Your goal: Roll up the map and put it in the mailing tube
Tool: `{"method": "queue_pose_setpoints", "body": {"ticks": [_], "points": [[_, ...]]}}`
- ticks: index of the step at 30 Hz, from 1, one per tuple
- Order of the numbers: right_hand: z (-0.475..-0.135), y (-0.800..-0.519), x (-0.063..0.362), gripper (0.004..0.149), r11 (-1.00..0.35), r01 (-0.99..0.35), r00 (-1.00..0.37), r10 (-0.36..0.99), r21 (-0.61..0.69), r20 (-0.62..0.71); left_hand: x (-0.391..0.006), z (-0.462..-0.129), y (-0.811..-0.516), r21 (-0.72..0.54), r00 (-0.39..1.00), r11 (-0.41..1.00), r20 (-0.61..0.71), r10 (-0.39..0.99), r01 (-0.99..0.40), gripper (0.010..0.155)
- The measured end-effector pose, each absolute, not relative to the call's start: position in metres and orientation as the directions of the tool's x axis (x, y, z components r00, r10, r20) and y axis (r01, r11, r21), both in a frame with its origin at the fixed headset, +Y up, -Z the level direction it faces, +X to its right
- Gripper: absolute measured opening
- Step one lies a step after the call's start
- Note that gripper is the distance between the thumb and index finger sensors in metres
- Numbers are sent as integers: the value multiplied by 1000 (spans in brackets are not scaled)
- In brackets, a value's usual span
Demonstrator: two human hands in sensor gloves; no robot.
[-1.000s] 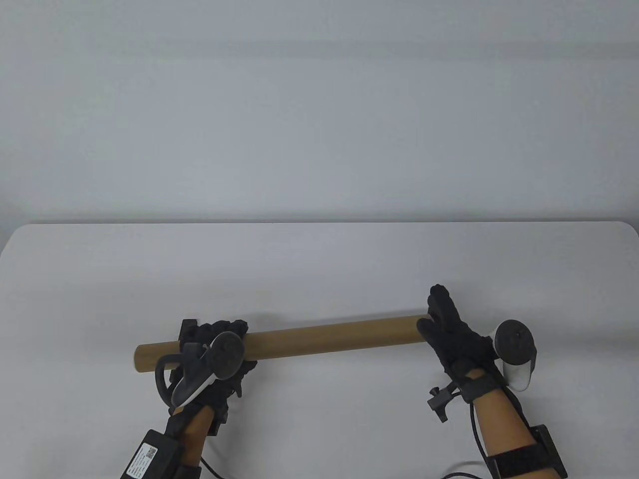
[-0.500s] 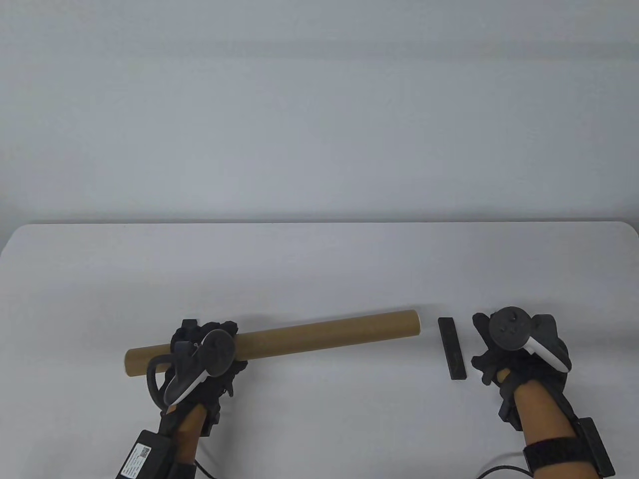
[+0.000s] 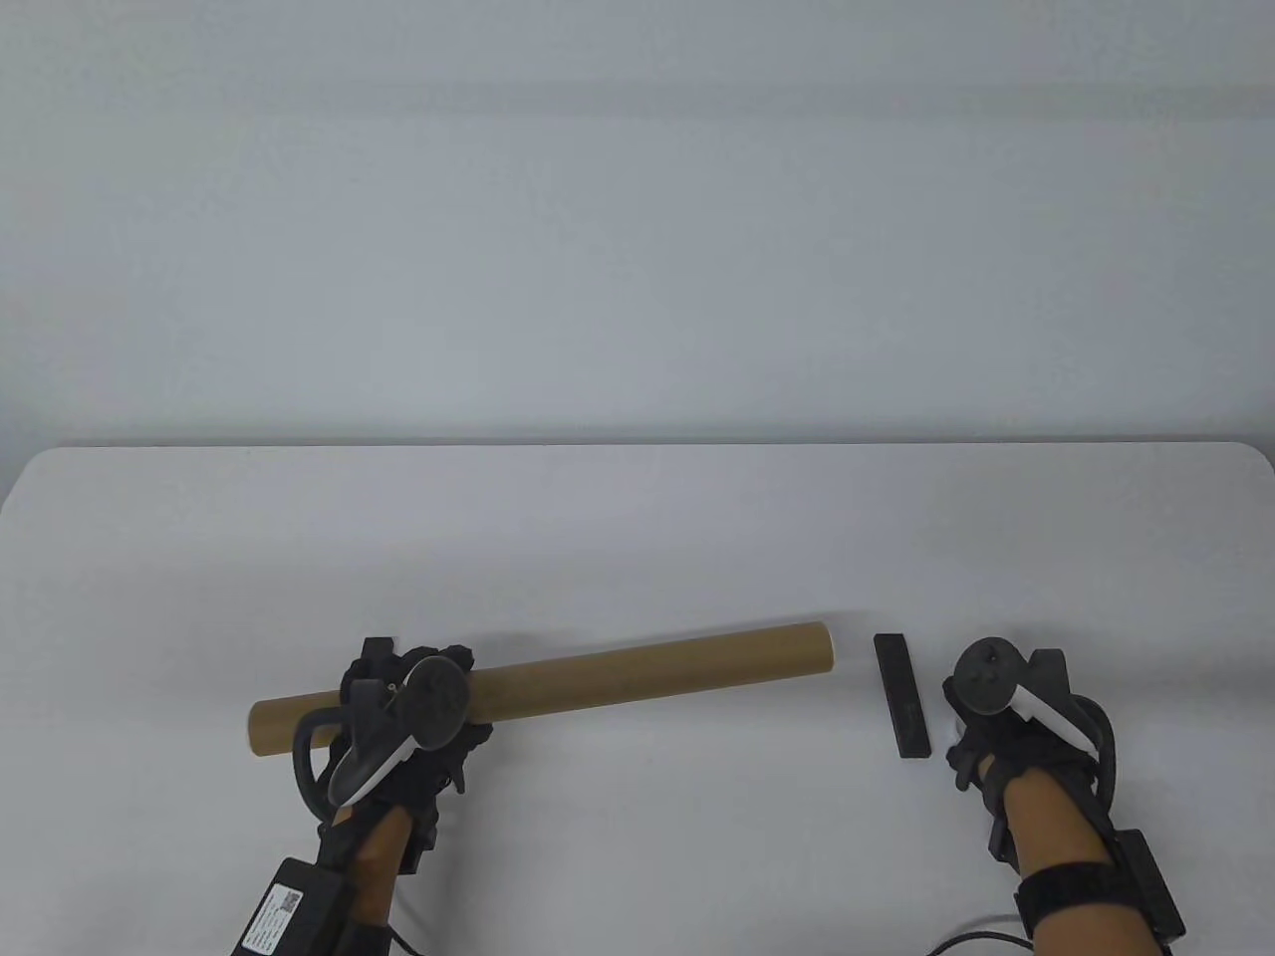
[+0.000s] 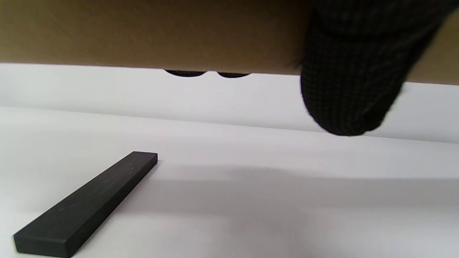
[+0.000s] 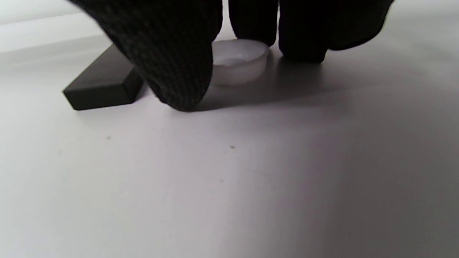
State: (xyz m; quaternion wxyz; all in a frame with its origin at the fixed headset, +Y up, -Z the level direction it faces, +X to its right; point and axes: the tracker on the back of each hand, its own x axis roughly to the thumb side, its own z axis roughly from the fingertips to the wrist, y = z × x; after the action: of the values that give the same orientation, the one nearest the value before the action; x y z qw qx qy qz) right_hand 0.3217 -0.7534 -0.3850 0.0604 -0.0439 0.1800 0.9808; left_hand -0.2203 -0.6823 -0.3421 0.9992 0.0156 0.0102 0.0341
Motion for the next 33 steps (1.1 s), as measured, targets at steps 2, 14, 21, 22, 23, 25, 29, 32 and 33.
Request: {"method": "queue_pose_setpoints", "body": {"ticks": [2,14,21,22,23,25,29,32,33], "points": [[-384,-753,321,67,-942,-117,-990,87,313,-109,-220,-342,-682,29,997,997,-18,69,-68,74],[-374,-708,317,64,-811,-585,-809,586,35,55,-222,-343,-681,38,994,993,-13,109,-108,74],[-372,-694,292,63,-263,-964,-251,942,25,222,-220,-343,-681,41,991,990,3,135,-135,74],[-372,-695,288,63,-234,-971,-216,949,53,230,-219,-342,-680,45,990,989,7,139,-139,74],[-372,-696,285,63,-225,-973,-204,950,61,237,-218,-342,-680,48,990,989,11,139,-140,74],[-373,-699,280,63,-202,-975,-175,953,88,248,-216,-341,-679,51,990,988,21,142,-143,74],[-372,-699,273,62,-110,-986,-77,966,124,248,-215,-340,-677,56,988,987,30,150,-151,73],[-370,-697,270,63,-94,-985,-54,964,142,261,-215,-340,-677,37,988,988,23,152,-153,72],[-369,-696,267,63,-101,-986,-63,962,133,267,-215,-341,-677,35,988,988,20,151,-151,72]]}}
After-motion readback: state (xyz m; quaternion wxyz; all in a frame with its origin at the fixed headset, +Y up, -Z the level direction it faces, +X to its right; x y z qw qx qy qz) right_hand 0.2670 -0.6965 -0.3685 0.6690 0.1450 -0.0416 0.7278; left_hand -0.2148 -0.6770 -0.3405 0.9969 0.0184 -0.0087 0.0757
